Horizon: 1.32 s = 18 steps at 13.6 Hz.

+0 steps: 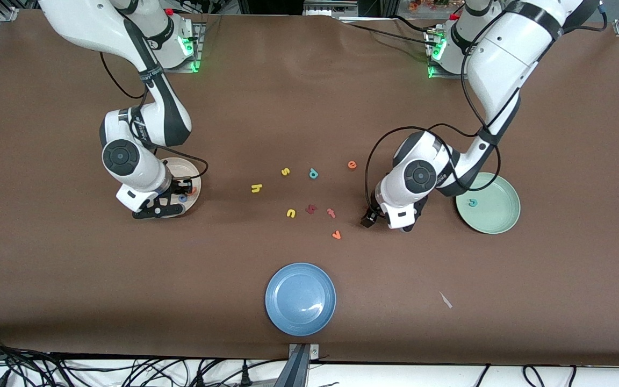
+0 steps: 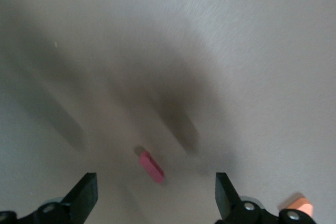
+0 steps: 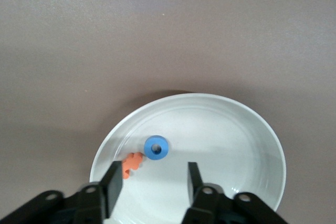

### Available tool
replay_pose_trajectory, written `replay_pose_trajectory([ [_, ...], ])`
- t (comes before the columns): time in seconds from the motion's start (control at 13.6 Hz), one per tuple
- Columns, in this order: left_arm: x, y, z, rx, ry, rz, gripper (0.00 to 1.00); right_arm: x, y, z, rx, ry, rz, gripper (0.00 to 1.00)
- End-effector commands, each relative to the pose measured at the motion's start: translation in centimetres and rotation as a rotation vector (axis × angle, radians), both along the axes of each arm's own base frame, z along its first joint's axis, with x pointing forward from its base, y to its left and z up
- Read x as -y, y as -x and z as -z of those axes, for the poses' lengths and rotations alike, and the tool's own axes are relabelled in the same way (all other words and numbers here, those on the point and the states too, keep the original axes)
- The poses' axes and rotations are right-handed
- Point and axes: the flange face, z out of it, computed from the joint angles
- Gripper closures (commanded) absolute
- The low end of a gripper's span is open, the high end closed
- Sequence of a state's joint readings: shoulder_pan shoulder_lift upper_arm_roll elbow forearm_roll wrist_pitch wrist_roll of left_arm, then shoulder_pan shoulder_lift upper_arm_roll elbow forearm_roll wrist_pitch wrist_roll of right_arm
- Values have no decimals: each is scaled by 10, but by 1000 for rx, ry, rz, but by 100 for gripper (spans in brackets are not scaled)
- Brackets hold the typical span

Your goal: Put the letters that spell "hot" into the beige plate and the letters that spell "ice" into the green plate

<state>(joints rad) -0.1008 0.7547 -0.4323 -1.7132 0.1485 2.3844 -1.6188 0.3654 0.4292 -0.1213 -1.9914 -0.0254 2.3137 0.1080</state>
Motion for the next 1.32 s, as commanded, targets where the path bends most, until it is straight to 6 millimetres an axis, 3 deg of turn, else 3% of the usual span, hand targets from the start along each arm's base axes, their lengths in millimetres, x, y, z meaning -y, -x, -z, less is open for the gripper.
replay_pose_trajectory([
  [0.0, 13, 2, 11, 10, -17, -30, 13, -1, 7, -7, 6, -13, 4, 15],
  [0.07, 13, 3, 15, 4, -18, -30, 23, -5, 8, -7, 6, -23, 28, 15],
  [0.15, 12, 4, 18, 0, -20, -26, 36, -22, 10, -8, 8, -44, 70, 16],
  [0.22, 9, 3, 20, 2, -25, -28, 42, -46, 16, -8, 6, -58, 107, 16],
  [0.59, -9, -7, 21, 15, -52, -48, 43, -139, 33, 5, 51, -116, 248, 16],
  [0.74, -11, -7, 23, 13, -56, -48, 53, -171, 42, 15, 65, -127, 249, 16],
  [0.96, -9, -6, 22, 16, -55, -40, 81, -197, 53, 33, 97, -152, 226, 16],
  [1.1, -10, -7, 21, 33, -72, -11, 100, -203, 56, 38, 118, -148, 189, 16],
  [1.25, -17, -13, 12, 59, -86, 21, 100, -203, 57, 45, 125, -138, 167, 16],
])
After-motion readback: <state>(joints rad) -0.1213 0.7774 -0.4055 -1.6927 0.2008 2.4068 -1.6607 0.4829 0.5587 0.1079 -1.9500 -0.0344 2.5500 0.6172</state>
